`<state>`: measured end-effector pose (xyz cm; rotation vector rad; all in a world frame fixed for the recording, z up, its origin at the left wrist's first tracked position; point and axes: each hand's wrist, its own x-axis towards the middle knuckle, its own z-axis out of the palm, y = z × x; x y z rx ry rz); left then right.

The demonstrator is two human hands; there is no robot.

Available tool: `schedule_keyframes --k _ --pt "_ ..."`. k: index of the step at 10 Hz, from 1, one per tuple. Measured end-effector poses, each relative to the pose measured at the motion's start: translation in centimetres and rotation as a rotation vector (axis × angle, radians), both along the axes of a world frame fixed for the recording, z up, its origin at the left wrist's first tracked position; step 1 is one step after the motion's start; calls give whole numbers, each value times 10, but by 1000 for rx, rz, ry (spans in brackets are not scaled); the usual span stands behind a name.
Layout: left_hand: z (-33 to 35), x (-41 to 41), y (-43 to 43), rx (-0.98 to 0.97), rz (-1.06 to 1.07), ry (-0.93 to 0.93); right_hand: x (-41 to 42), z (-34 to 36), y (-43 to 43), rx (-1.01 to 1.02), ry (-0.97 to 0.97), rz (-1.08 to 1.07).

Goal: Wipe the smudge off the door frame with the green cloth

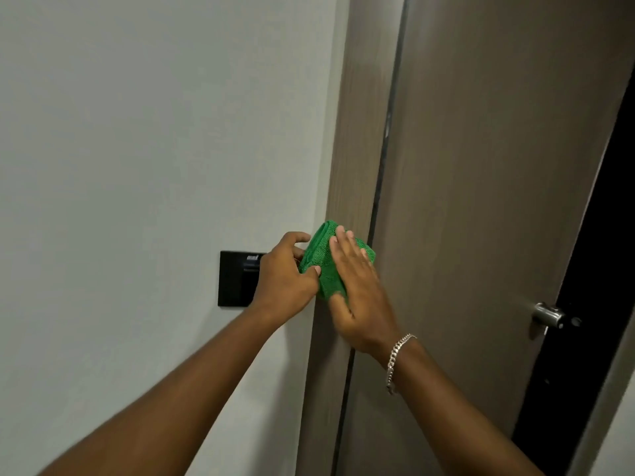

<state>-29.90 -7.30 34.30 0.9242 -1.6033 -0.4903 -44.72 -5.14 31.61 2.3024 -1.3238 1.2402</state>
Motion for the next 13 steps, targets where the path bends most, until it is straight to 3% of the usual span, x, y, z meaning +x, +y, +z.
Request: schedule_keyframes --k 1,2,3,4,5,6,8,9,11,12,13 --pt "-24 20 9 87 -48 34 10 -27 11 -50 -278 17" --pt "-75 59 32 184 -109 159 60 -84 33 80 -896 26" --pt "-113 89 49 279 -62 252 98 -123 43 326 -1201 111" --pt "-177 142 69 458 129 348 144 -180 44 670 -1265 57" --pt "-227 175 84 607 260 389 175 -223 44 893 -1168 1" --pt "-304 223 103 825 454 319 223 -291 47 1209 -1058 -45" --pt "-436 279 129 1026 646 105 291 -425 60 1564 -843 -180" --pt "-499 284 136 1100 681 72 306 -477 69 1482 -681 -337" --pt "-524 290 142 1133 597 -40 312 -495 78 1288 -298 -349" --pt "-498 296 133 1009 569 -126 312 -473 74 1130 -240 -296" --pt "-451 300 122 784 543 -199 307 -438 69 816 -230 -230"
